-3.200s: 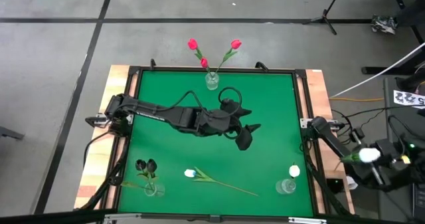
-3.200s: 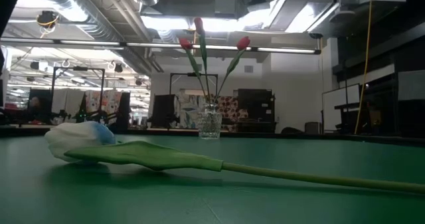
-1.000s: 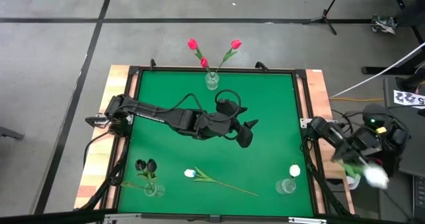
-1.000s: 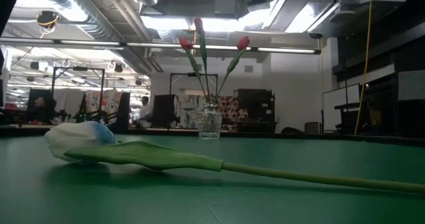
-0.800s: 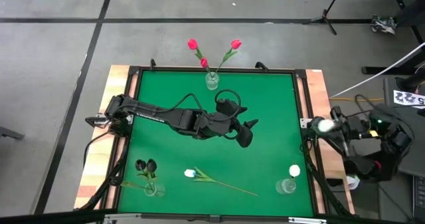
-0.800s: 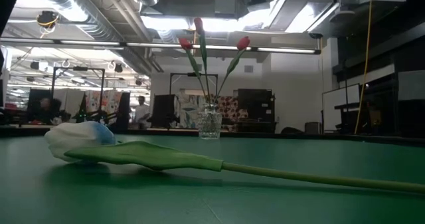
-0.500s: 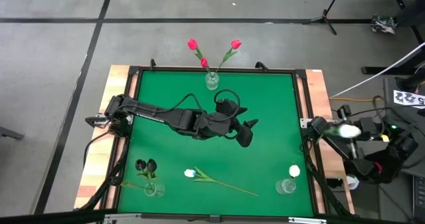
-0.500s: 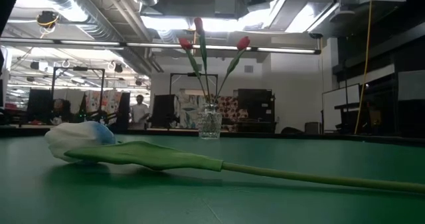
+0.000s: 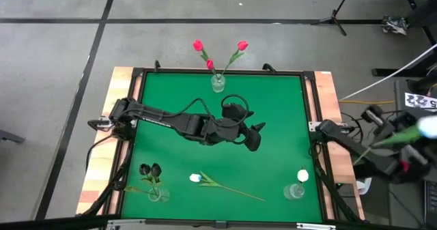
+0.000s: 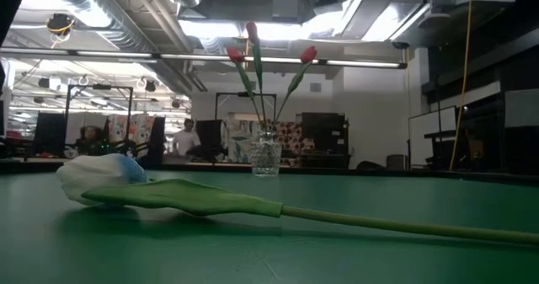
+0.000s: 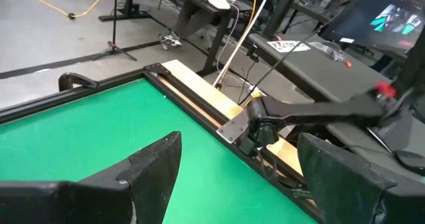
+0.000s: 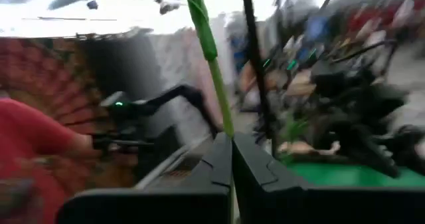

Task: Sort flowers into vase by color
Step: Put the top white flower into the bottom right transparent vase

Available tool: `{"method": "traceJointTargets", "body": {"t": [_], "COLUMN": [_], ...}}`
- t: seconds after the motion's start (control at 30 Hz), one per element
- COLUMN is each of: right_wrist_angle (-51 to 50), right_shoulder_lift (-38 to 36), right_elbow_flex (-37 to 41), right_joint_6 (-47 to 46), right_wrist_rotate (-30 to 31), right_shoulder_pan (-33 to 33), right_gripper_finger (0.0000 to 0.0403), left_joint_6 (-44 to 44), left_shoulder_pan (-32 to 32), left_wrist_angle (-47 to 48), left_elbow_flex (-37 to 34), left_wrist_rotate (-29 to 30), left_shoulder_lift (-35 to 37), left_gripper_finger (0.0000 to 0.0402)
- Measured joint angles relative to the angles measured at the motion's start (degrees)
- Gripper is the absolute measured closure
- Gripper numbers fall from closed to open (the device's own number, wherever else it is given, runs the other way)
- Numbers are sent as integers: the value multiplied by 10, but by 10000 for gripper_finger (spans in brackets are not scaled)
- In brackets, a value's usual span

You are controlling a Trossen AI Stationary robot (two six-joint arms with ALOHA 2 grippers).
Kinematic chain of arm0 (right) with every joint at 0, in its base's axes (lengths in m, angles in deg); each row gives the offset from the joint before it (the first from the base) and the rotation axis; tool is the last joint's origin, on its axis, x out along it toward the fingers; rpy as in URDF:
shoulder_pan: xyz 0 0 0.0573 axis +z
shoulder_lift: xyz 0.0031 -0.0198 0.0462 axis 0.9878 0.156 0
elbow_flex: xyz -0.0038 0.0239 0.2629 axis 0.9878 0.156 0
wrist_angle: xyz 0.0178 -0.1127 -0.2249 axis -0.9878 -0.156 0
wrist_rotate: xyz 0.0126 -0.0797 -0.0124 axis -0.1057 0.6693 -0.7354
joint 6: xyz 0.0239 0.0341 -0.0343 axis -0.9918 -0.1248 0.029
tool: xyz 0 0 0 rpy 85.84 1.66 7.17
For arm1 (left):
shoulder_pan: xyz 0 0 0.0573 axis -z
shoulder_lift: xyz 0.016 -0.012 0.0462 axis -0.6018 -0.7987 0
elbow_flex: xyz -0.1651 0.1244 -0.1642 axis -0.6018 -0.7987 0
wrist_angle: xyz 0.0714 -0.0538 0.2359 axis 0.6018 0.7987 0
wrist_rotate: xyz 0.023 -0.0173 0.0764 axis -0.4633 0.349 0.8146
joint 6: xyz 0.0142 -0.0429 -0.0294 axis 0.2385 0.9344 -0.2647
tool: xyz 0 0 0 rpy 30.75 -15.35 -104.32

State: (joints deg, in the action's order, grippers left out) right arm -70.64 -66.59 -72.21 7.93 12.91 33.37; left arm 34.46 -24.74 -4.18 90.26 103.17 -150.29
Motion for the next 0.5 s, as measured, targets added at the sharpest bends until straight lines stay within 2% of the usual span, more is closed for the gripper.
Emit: {"method": "traceJointTargets", "body": {"t": [0.13, 0.23, 0.3, 0.37, 0.4, 0.43, 0.5], "right_wrist_angle": [-36, -176, -342, -499, -542, -536, -445], "right_shoulder_lift": [101, 144, 160, 169, 169, 162, 123], "right_elbow_flex": [-92, -120, -114, -99, -87, -69, -35], "right_joint_6": [26, 104, 178, 253, 283, 297, 293], "right_wrist_rotate": [-25, -26, 10, 93, 135, 159, 157], "right_shoulder_pan": [93, 203, 274, 331, 349, 355, 344], "right_gripper_finger": [403, 403, 403, 403, 403, 403, 403], "left_joint_6": [1, 2, 7, 15, 16, 15, 16], "left_shoulder_pan": [0, 1, 1, 2, 2, 2, 2], "left_wrist_angle": [0, 2, 2, 2, 2, 3, 3], "left_elbow_flex": [0, 0, 0, 0, 0, 0, 0], "left_wrist_rotate": [0, 0, 0, 0, 0, 0, 0], "left_shoulder_lift": [0, 0, 0, 0, 0, 0, 0], "left_gripper_finger": [108, 108, 108, 108, 108, 108, 108]}}
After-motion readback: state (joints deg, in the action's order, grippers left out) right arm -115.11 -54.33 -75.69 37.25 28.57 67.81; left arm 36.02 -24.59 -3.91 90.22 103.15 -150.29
